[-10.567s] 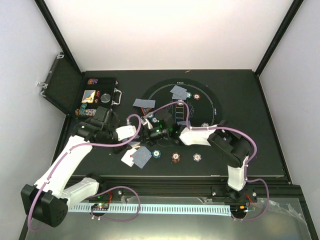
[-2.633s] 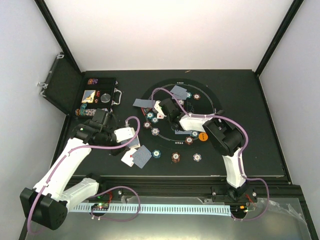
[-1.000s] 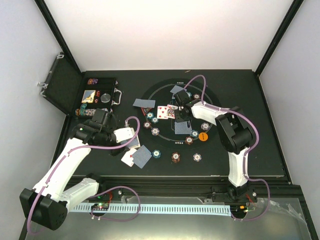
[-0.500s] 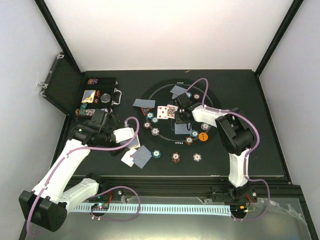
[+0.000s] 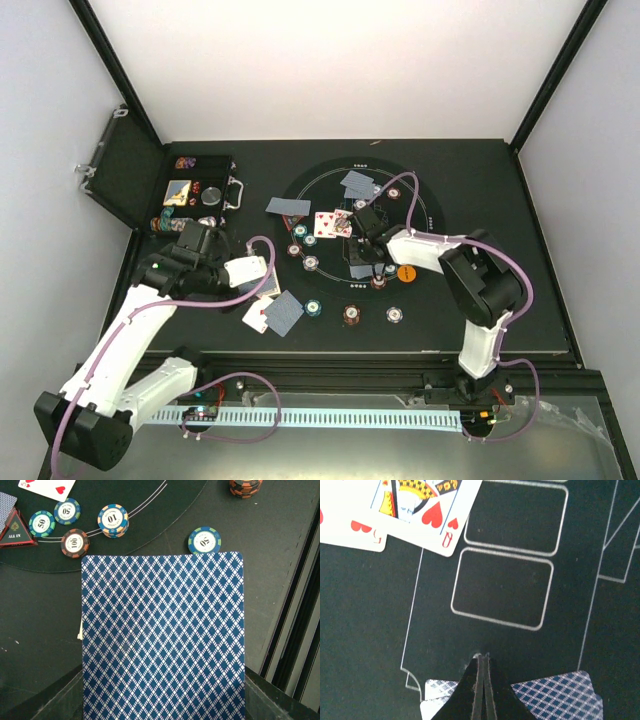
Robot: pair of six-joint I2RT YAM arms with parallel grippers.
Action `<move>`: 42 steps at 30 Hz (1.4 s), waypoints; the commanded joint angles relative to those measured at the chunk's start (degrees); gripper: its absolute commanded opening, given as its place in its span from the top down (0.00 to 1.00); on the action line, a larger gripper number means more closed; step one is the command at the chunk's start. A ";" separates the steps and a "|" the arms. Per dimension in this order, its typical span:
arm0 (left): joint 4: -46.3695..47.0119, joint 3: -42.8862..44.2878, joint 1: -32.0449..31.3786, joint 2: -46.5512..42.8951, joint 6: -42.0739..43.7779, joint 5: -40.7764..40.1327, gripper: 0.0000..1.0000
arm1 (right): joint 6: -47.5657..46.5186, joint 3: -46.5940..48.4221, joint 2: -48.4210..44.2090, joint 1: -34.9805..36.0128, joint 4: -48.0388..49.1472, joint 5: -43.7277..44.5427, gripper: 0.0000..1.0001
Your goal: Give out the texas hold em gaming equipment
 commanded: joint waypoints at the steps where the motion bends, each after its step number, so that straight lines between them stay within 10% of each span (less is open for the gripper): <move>1: -0.54 0.31 0.16 -1.20 -0.05 0.45 0.98 | 3.59 -4.74 -0.49 1.52 -6.97 -3.86 0.99; 14: -0.55 0.93 0.16 -0.52 -0.20 0.81 0.98 | 3.13 -2.09 -8.44 1.65 -9.28 -4.21 0.89; 21: -0.42 1.31 0.16 -0.09 0.03 1.21 0.98 | 4.32 0.33 -17.83 1.06 -3.72 -12.71 0.02; 28: -0.32 1.45 0.16 0.46 -0.14 2.03 0.98 | 15.43 -9.36 -19.20 -4.13 20.78 -42.19 0.00; 42: 0.65 1.76 0.16 1.99 -0.22 2.25 0.98 | 29.78 -13.06 -17.59 9.89 38.17 -48.91 0.12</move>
